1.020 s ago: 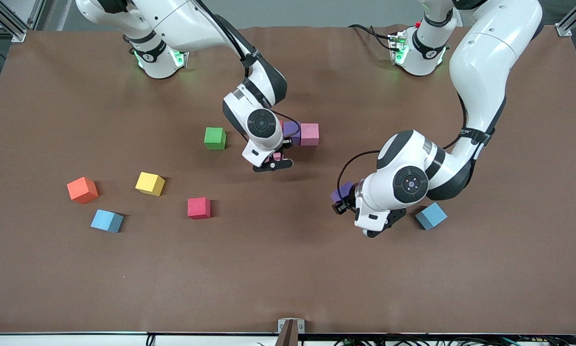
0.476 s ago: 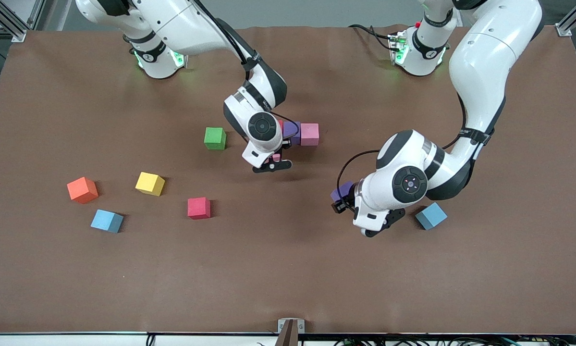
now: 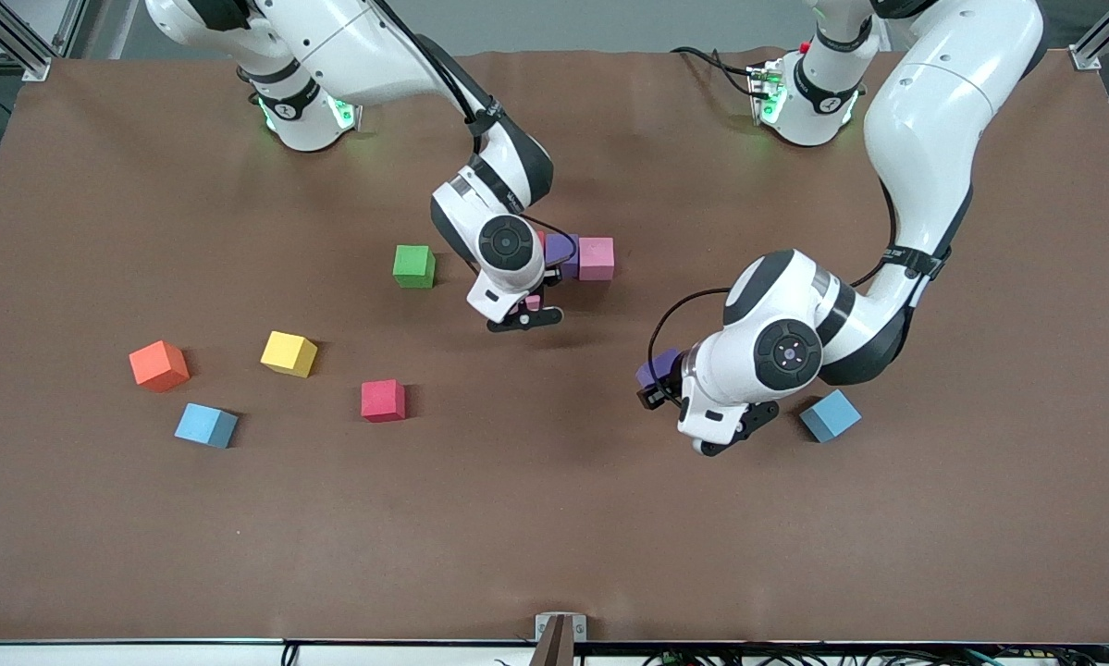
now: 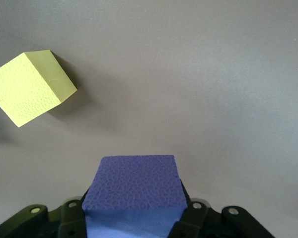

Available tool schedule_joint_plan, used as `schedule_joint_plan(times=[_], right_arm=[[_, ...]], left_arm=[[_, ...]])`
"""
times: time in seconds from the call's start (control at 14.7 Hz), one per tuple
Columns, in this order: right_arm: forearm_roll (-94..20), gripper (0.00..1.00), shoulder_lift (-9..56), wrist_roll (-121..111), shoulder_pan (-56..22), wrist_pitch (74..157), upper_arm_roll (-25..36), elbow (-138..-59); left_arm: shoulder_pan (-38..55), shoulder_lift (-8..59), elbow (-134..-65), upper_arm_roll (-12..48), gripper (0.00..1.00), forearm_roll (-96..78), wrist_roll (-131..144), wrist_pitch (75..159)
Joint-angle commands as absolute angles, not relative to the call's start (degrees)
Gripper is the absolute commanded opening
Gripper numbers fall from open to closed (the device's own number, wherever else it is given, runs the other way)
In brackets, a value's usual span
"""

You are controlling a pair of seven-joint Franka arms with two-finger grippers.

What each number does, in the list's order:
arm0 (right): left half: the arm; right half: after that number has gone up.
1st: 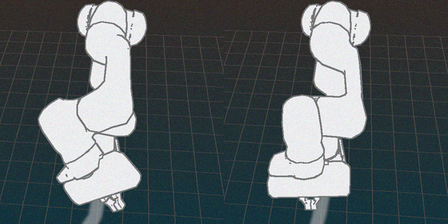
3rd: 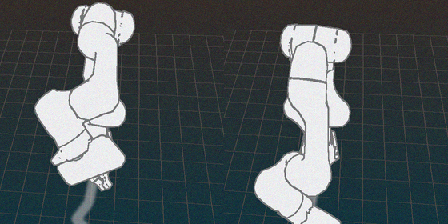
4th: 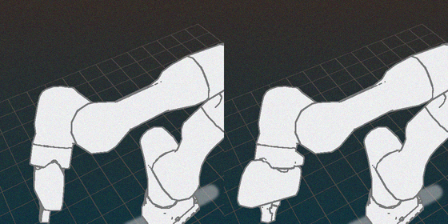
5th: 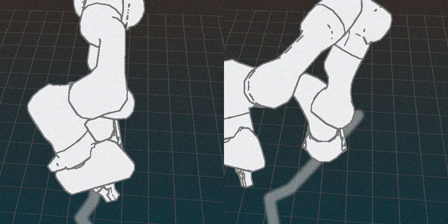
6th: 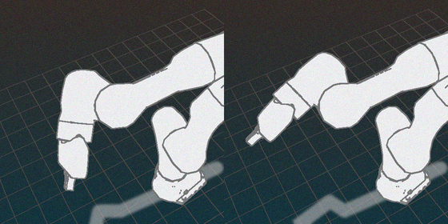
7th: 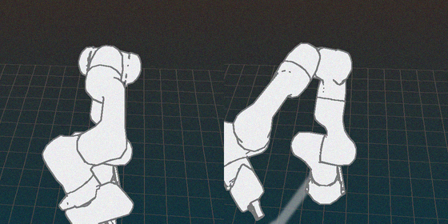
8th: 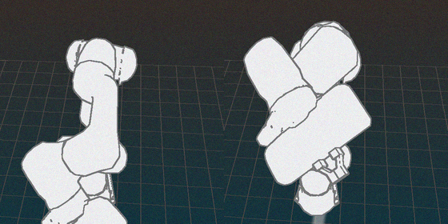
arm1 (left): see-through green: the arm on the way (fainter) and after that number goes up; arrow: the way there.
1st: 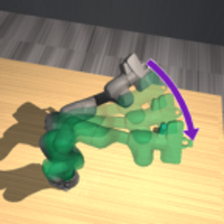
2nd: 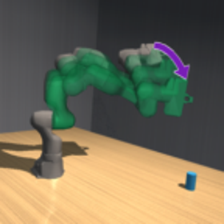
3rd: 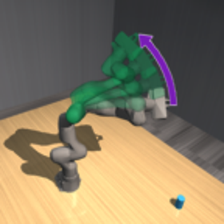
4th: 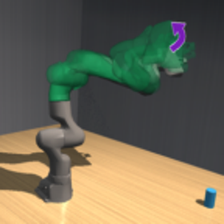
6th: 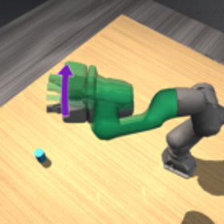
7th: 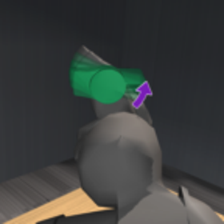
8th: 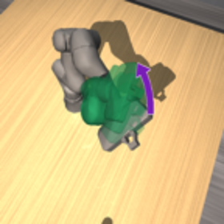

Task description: Arrange 11 blocks into digit 3

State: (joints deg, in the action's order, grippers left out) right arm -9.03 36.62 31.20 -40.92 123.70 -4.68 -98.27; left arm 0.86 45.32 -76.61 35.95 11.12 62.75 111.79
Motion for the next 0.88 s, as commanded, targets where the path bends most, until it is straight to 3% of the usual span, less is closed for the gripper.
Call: schedule_joint_plan(times=[0.0, 0.82], right_arm=[[-11.1, 0.31, 36.2, 30.8, -41.7, 123.6, -4.4, -98.9], [-11.3, 0.32, 36.1, 30.8, -41.8, 123.0, -4.4, -99.3]], left_arm=[[0.7, 44.5, -77.3, 36.1, 0.17, 10.3, 60.9, 111.4], [0.6, 44.5, -77.2, 36.1, 0.17, 10.3, 60.1, 111.4]])
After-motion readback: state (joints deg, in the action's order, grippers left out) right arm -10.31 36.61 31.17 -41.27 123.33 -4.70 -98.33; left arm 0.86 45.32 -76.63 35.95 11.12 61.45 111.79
